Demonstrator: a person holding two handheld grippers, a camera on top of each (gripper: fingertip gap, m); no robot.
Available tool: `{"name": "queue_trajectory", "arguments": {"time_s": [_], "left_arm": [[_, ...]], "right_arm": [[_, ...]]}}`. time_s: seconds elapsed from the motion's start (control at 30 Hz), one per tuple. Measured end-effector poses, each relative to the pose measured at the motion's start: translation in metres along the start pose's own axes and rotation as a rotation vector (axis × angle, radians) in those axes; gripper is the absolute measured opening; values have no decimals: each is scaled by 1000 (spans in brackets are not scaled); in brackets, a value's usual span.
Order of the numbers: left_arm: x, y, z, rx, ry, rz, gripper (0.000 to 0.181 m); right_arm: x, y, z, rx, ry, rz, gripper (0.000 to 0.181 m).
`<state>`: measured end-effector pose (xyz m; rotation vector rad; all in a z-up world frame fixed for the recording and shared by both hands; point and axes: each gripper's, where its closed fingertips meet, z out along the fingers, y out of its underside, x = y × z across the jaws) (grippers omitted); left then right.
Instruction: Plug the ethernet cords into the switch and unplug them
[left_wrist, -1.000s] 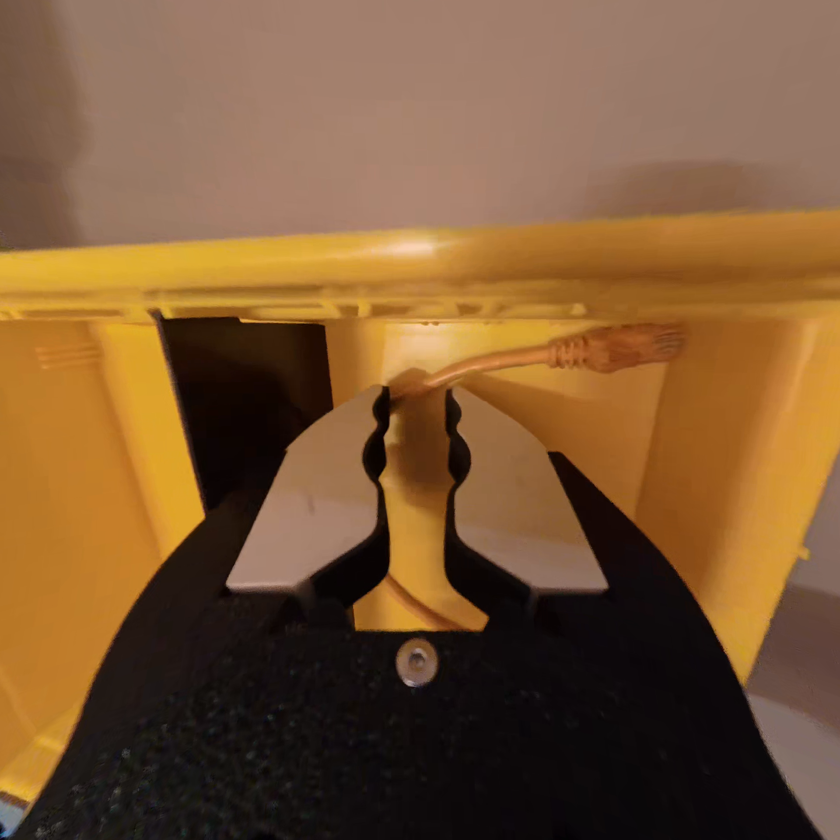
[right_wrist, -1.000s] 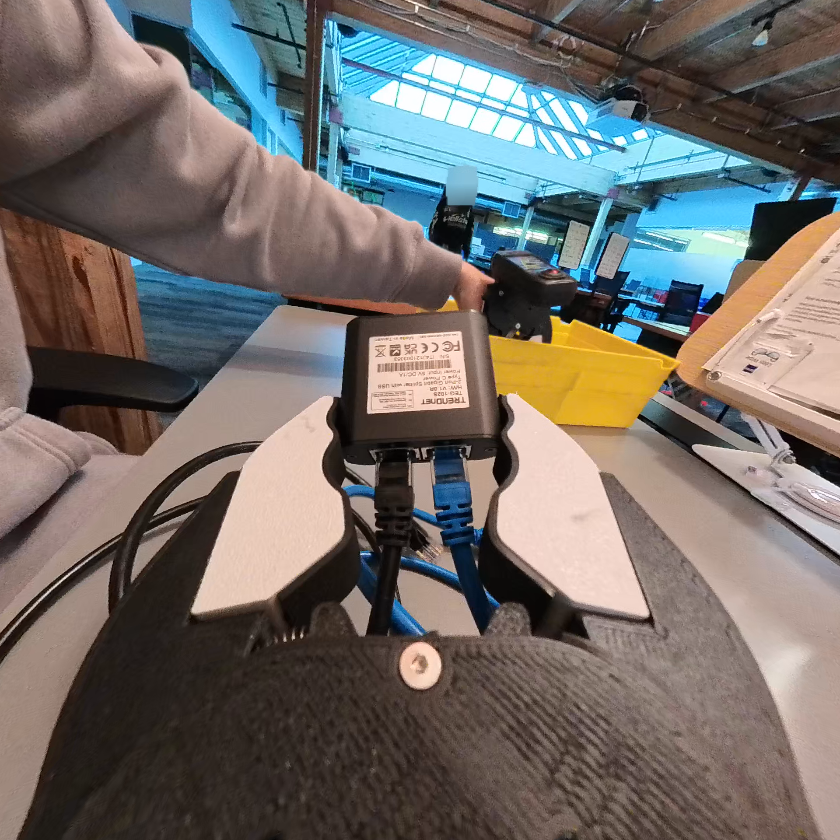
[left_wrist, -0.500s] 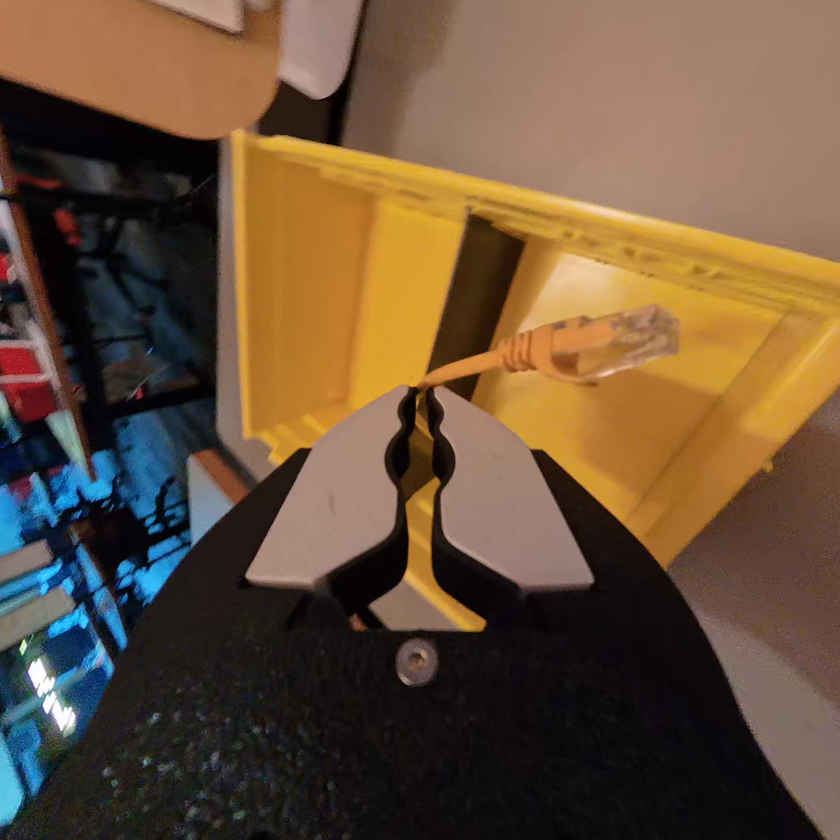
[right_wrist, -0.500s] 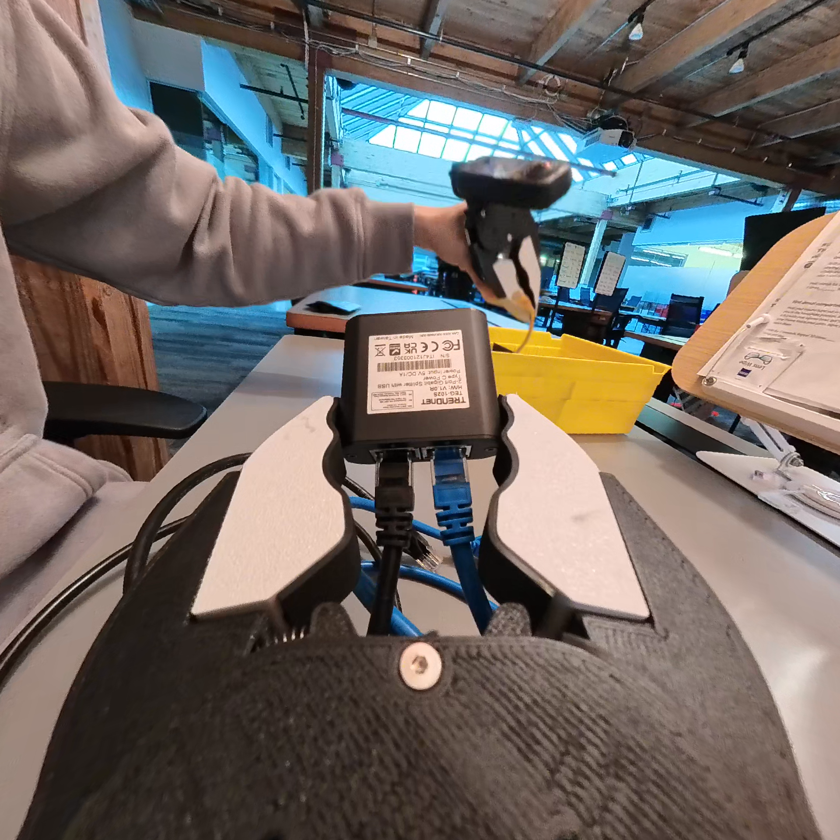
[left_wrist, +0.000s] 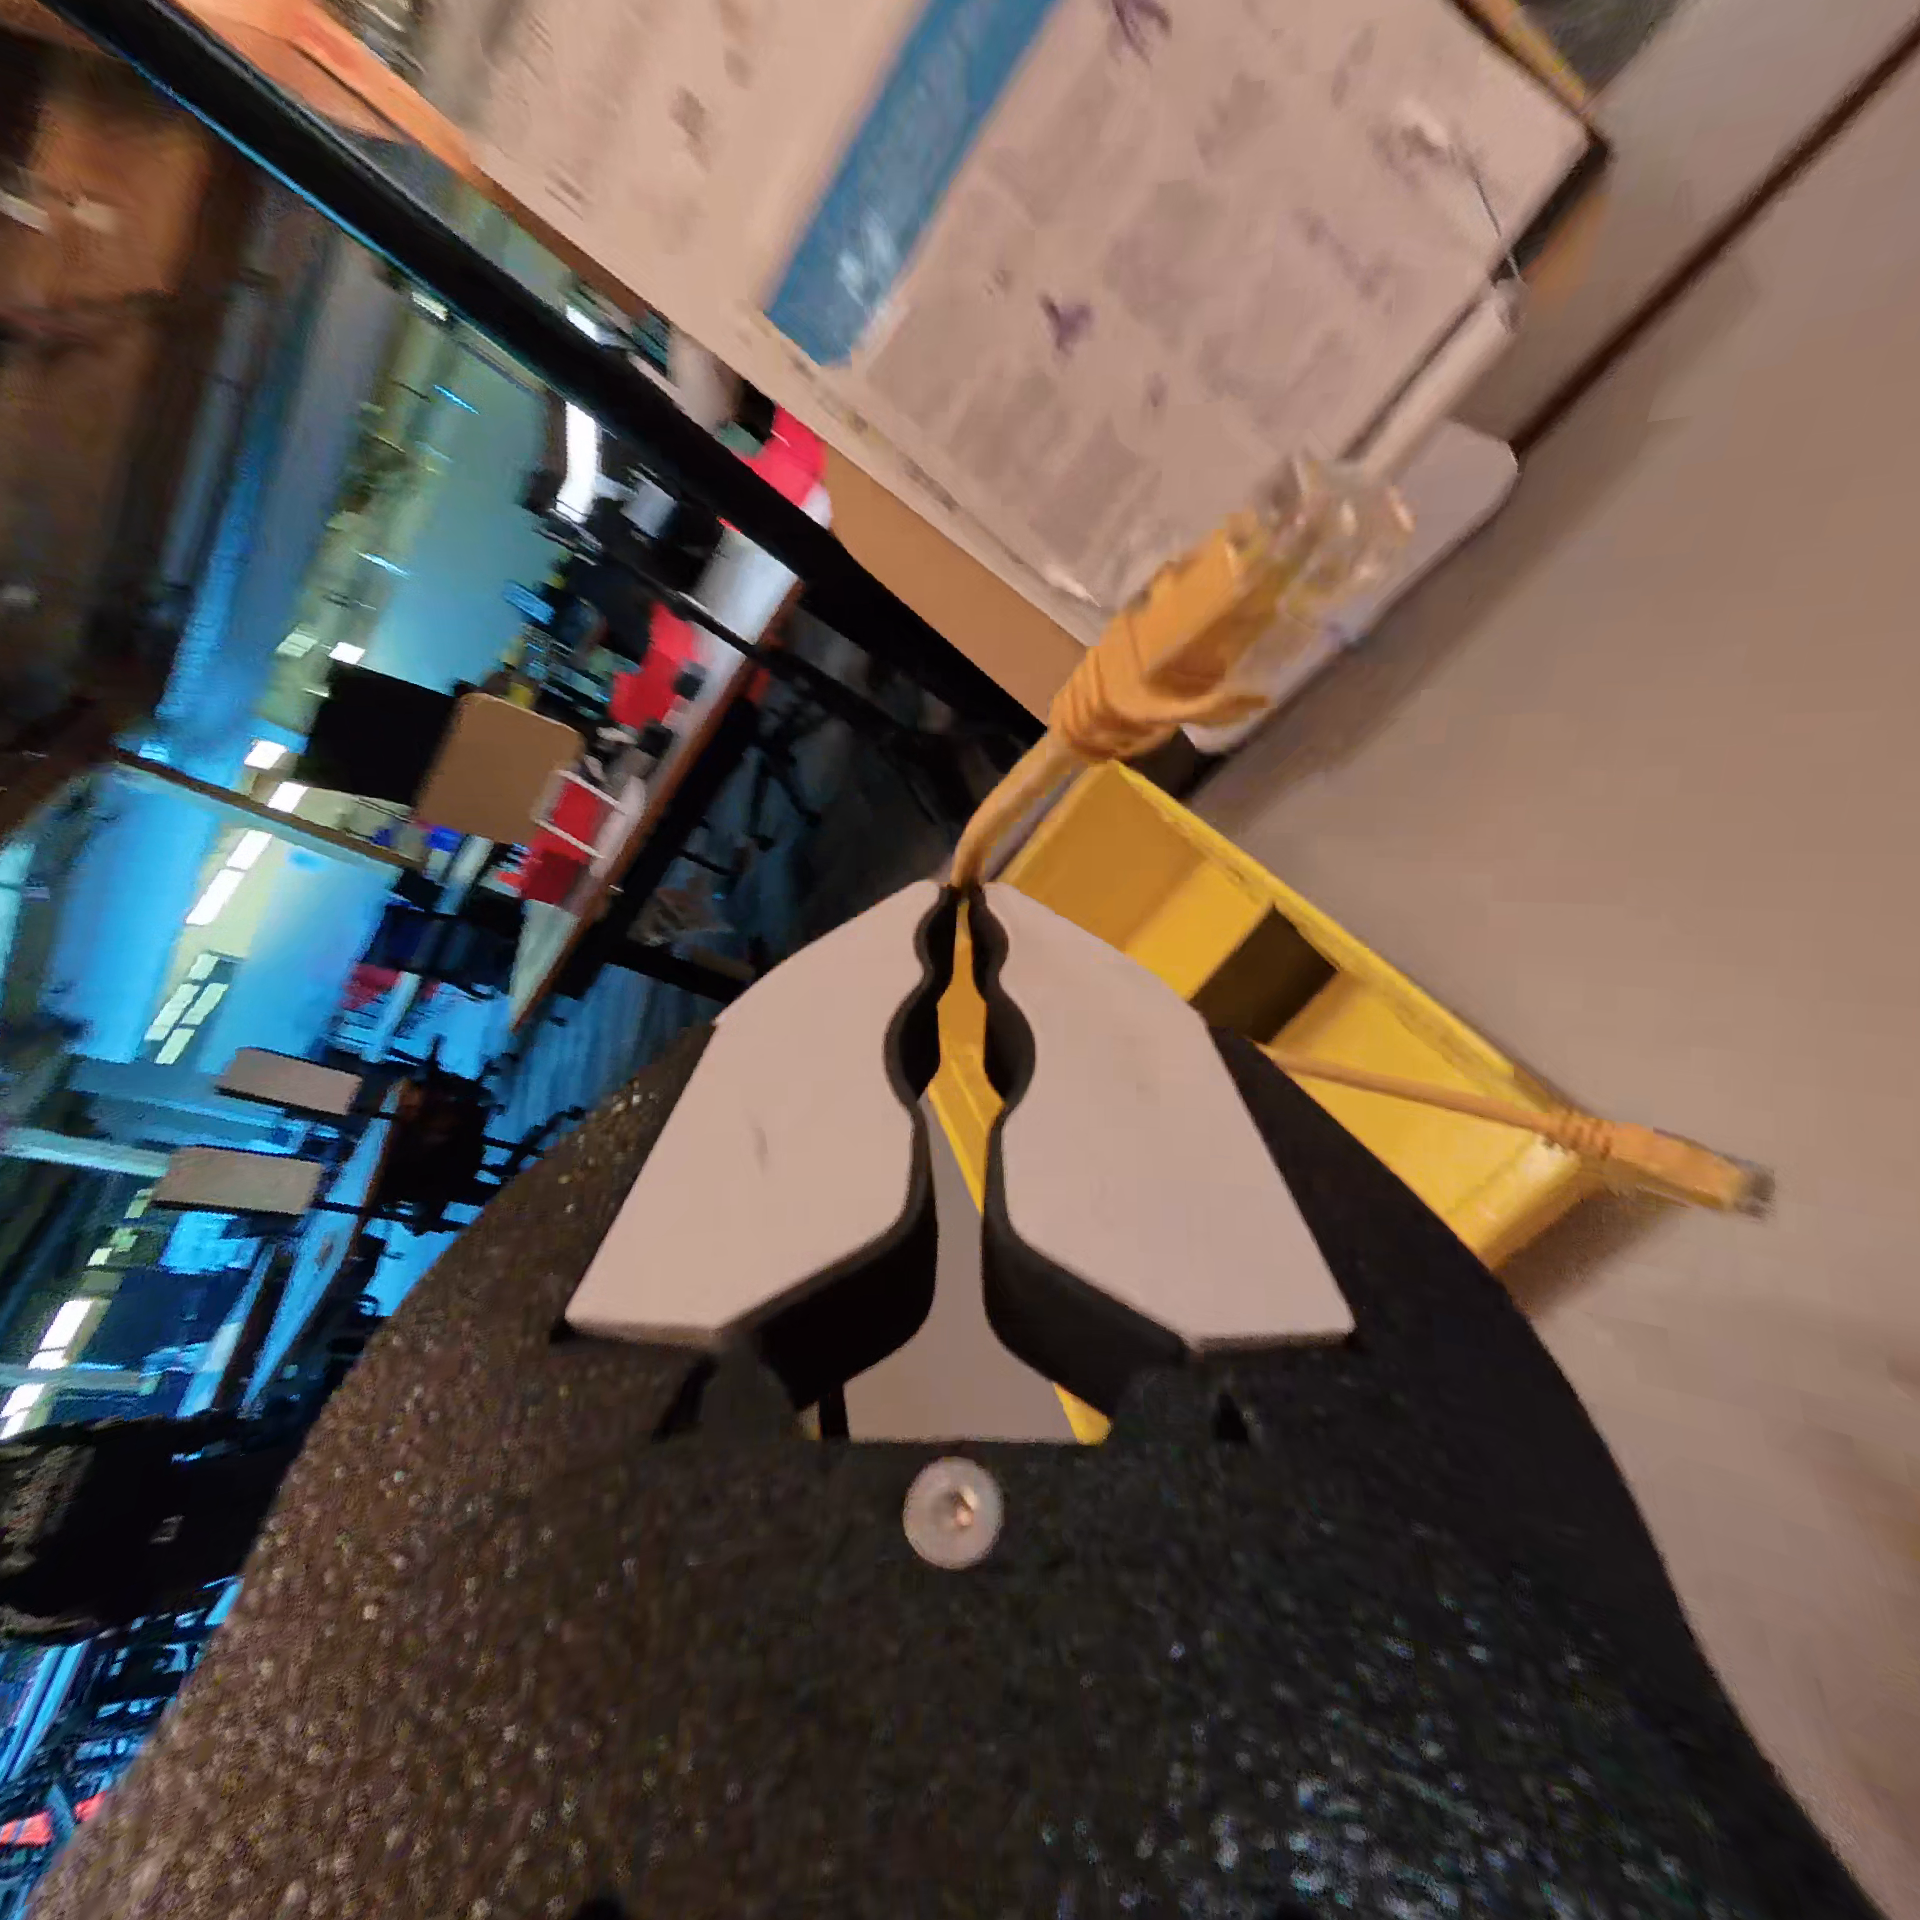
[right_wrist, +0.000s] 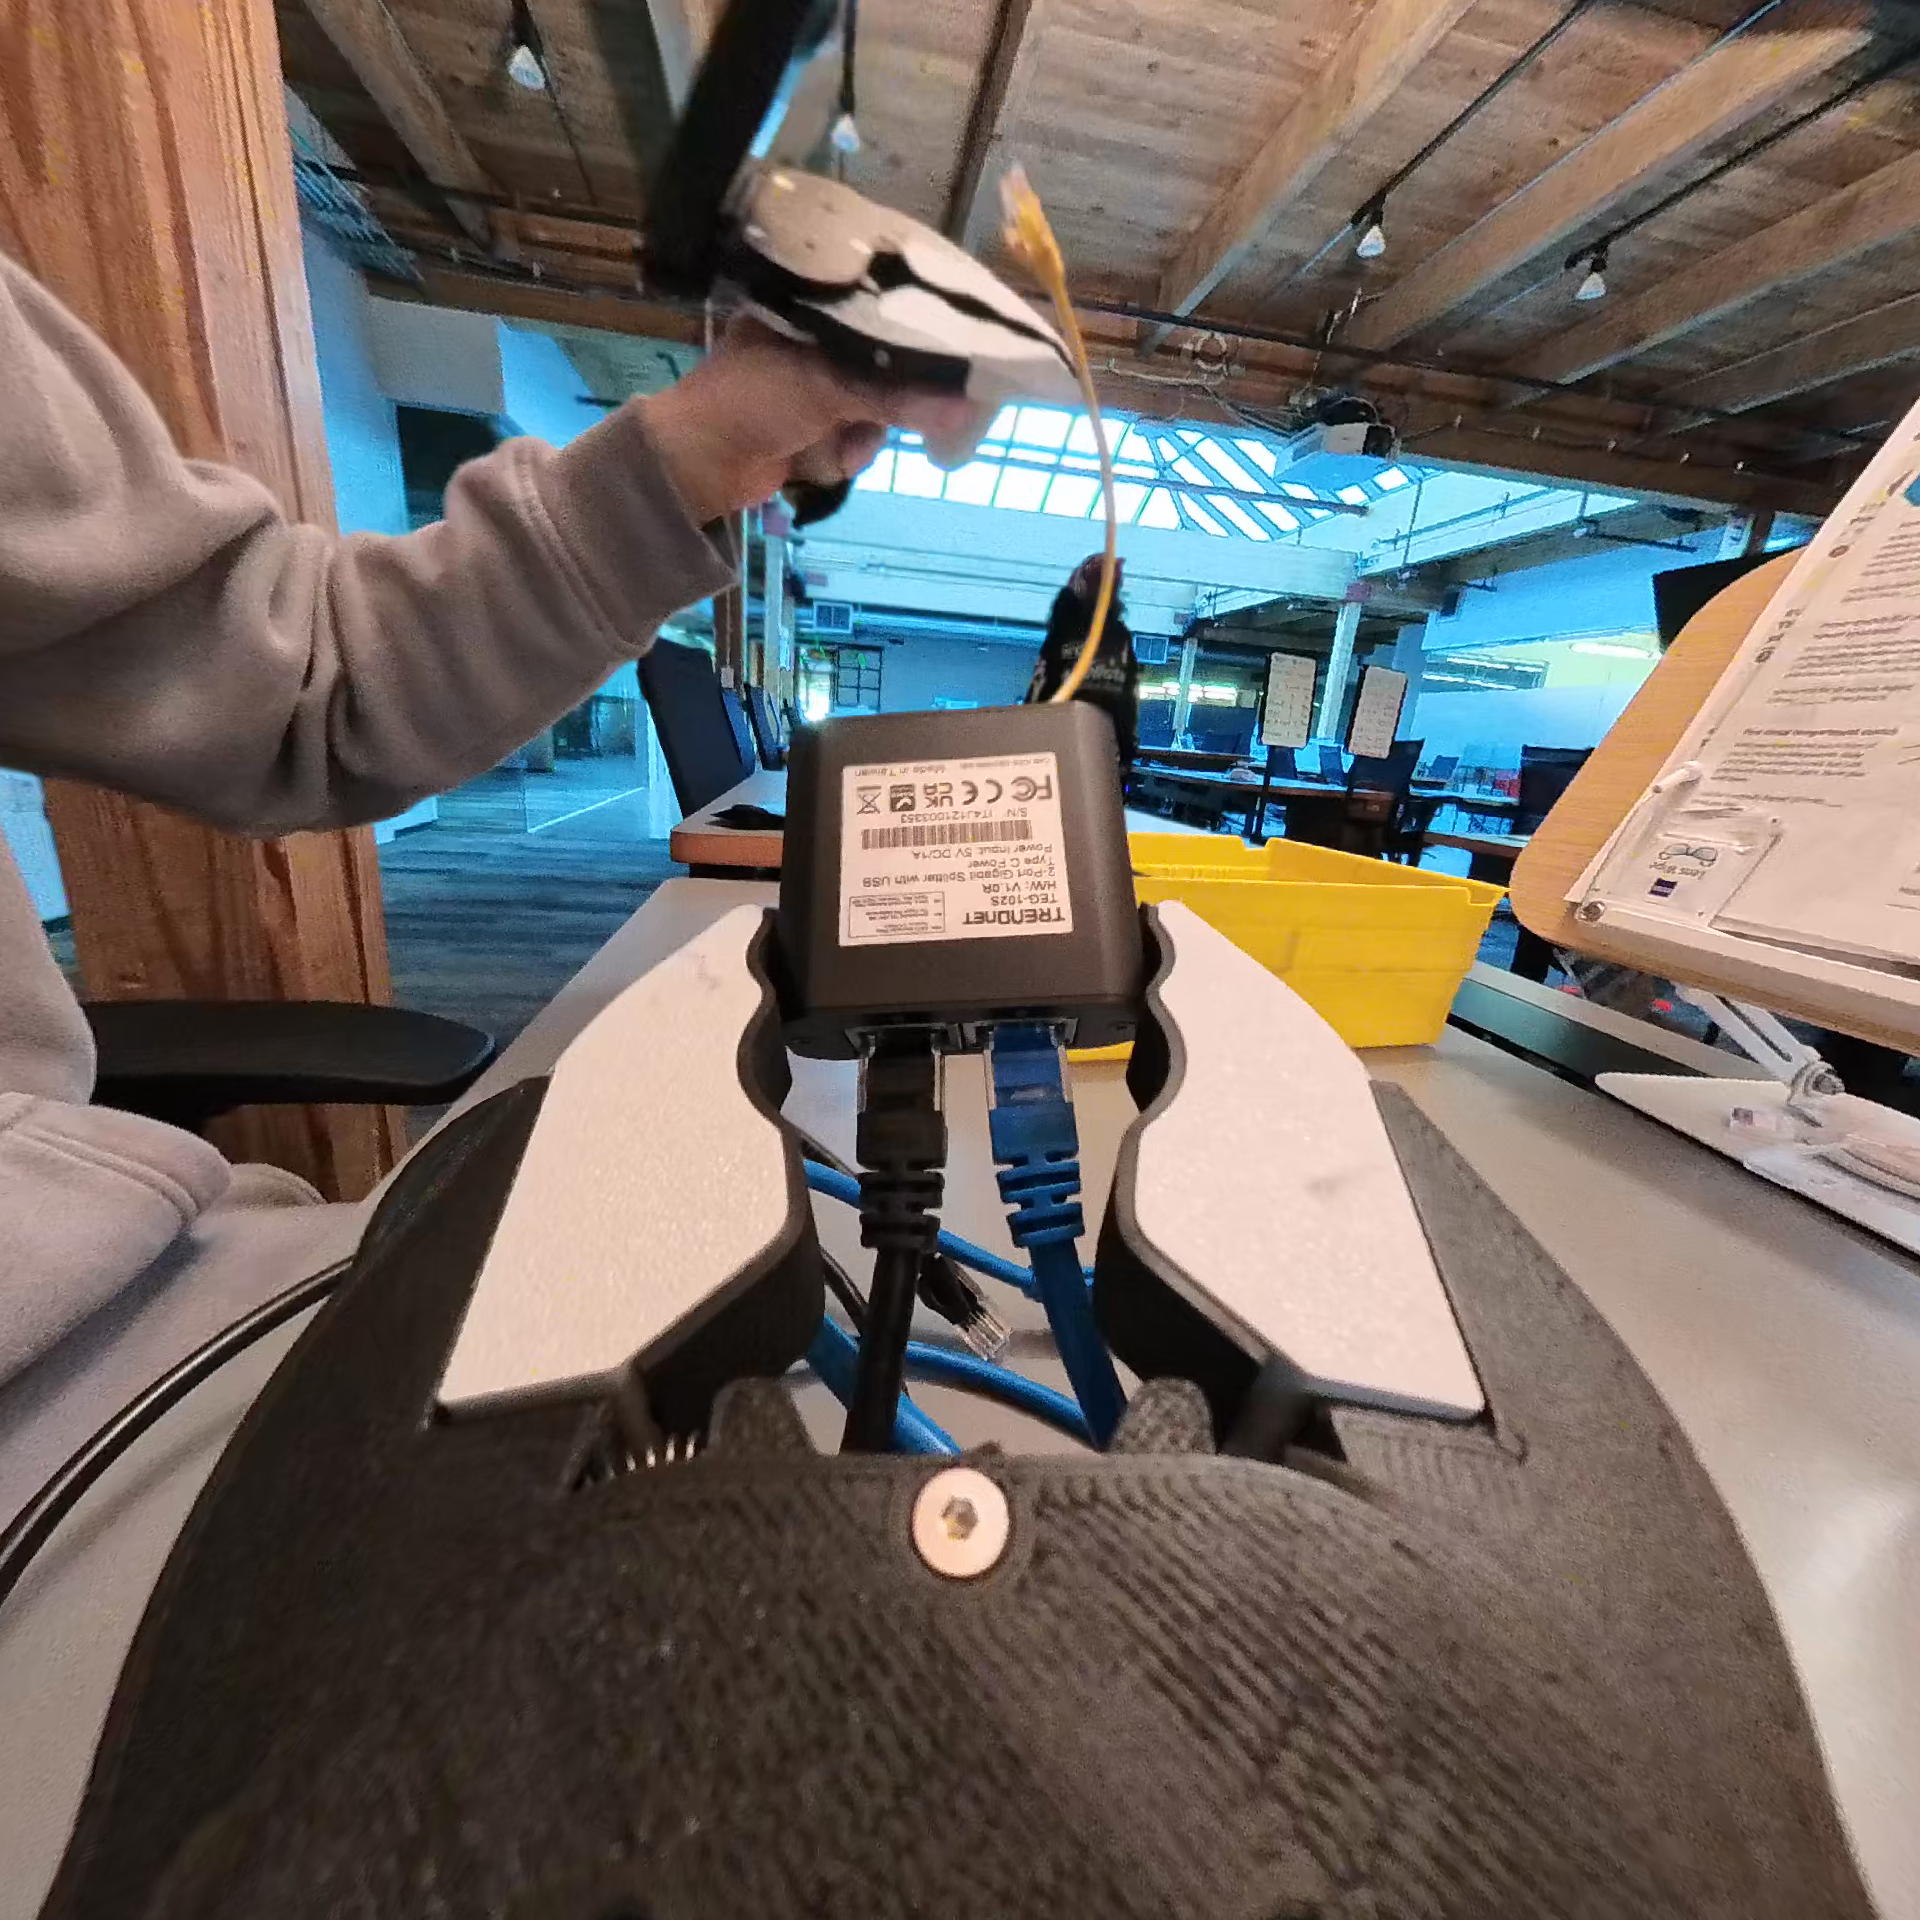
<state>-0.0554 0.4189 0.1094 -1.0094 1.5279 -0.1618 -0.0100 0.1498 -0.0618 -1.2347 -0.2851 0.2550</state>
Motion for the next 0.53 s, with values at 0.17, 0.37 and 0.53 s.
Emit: {"name": "queue_trajectory", "arguments": {"time_s": [0.17, 0.37, 0.53], "left_arm": [[40, -23, -27, 106, 50, 20, 2], [121, -4, -17, 34, 366, 17, 1], [102, 14, 4, 12, 49, 87, 0]], "right_arm": [[0, -1, 0, 4, 3, -7, 65], [-2, 2, 2, -16, 2, -24, 65], [-2, 3, 2, -22, 4, -29, 64]]}}
